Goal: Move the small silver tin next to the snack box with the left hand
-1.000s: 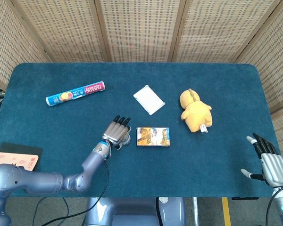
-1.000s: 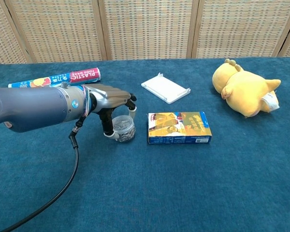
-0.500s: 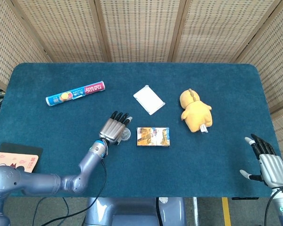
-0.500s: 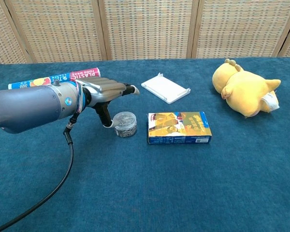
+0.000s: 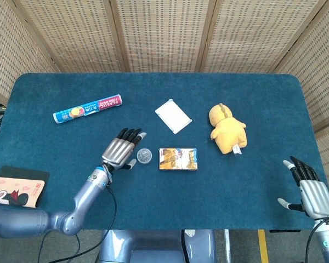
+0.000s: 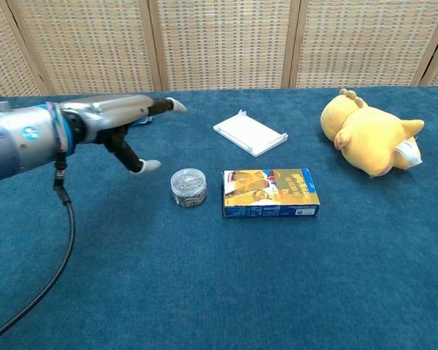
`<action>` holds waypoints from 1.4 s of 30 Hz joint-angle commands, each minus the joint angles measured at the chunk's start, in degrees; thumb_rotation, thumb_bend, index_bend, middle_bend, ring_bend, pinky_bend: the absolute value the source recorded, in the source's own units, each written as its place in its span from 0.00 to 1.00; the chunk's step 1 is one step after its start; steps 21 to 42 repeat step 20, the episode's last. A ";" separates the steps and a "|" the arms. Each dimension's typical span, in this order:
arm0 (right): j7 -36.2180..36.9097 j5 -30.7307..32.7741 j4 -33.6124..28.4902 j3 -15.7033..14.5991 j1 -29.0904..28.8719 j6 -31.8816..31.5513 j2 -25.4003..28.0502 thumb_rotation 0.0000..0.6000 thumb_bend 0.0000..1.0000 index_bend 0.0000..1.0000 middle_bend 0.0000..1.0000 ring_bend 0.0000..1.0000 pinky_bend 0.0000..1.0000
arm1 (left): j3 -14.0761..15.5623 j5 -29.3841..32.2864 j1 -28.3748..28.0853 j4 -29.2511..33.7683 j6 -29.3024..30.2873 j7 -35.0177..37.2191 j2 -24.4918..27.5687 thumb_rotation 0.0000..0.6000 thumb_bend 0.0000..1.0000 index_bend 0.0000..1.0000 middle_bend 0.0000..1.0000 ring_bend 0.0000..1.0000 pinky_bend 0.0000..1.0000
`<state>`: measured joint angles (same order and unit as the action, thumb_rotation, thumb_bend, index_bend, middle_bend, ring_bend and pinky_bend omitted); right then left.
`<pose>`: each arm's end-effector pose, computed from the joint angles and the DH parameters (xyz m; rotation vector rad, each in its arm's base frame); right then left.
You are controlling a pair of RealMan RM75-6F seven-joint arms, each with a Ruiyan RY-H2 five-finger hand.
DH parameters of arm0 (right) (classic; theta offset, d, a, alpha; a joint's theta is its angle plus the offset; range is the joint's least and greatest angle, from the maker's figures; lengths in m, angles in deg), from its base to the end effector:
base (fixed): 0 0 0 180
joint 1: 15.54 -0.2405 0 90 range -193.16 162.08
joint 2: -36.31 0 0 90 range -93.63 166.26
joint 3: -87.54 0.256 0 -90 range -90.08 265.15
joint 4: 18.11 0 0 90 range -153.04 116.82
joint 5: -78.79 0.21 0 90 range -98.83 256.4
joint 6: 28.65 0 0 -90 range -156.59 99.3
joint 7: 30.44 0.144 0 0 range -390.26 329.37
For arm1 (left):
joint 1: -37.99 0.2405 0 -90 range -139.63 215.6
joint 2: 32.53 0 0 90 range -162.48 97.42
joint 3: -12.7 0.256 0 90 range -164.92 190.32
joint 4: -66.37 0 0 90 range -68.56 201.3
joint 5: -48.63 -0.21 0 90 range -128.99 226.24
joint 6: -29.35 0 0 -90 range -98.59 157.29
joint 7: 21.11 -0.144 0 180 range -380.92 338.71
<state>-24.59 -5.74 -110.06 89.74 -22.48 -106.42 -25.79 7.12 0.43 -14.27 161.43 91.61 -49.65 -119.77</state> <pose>-0.3204 -0.1893 0.1548 1.4270 -1.0427 0.8765 -0.1048 0.3349 -0.0168 -1.8935 -0.9635 -0.8788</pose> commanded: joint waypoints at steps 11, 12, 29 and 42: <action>-2.87 -0.44 -0.21 0.22 0.29 -1.63 -1.21 1.00 0.00 0.10 0.00 0.00 0.08 | 15.84 -23.73 26.15 7.65 31.16 1.90 9.77 1.00 0.37 0.00 0.00 0.00 0.00; -2.94 -0.55 -0.12 0.30 0.39 -2.02 -1.35 1.00 0.00 0.10 0.00 0.00 0.08 | 16.38 -24.34 27.42 7.64 32.26 1.64 9.99 1.00 0.37 0.00 0.00 0.00 0.00; -3.34 -2.50 0.98 0.87 1.19 -5.88 -2.78 1.00 0.00 0.08 0.00 0.00 0.08 | 19.15 -28.25 34.52 5.78 35.18 2.25 12.32 1.00 0.26 0.00 0.00 0.00 0.00; -3.34 -2.50 0.98 0.87 1.19 -5.88 -2.78 1.00 0.00 0.08 0.00 0.00 0.08 | 19.15 -28.25 34.52 5.78 35.18 2.25 12.32 1.00 0.26 0.00 0.00 0.00 0.00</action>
